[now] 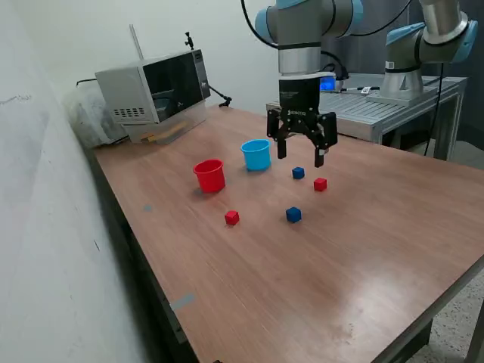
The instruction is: Place red objects in the red bin, and blue objects in the blue bin.
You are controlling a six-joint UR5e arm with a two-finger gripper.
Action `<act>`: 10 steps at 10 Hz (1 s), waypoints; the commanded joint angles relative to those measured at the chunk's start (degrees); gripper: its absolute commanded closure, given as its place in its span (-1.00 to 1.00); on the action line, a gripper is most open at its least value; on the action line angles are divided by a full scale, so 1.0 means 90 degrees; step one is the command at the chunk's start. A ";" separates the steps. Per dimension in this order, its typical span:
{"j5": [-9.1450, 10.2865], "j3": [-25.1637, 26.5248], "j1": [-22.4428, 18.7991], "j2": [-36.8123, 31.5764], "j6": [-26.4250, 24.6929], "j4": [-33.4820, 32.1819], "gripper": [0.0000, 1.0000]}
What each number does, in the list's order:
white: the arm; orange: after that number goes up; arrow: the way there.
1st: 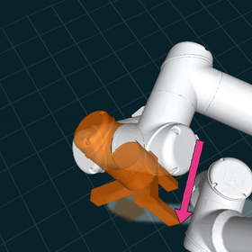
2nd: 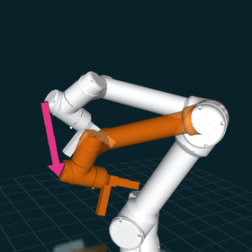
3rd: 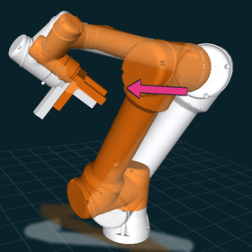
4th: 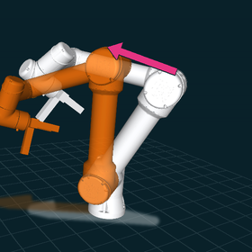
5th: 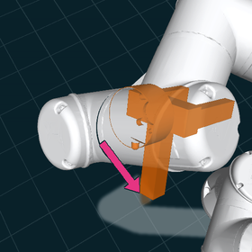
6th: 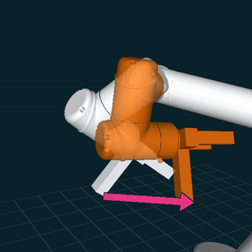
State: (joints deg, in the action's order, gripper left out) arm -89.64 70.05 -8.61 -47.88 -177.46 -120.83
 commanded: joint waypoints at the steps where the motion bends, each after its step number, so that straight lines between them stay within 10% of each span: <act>1: -0.0070 -0.0311 0.0380 0.0329 0.0031 -0.0169 -1.00; 4: -0.0031 -0.0800 0.0469 0.0778 0.0079 -0.0393 -1.00; 10: 0.0223 -0.1397 0.0449 0.1472 0.1913 -0.0296 -1.00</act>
State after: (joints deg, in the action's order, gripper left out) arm -88.33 59.29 -4.86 -37.08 -166.65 -123.67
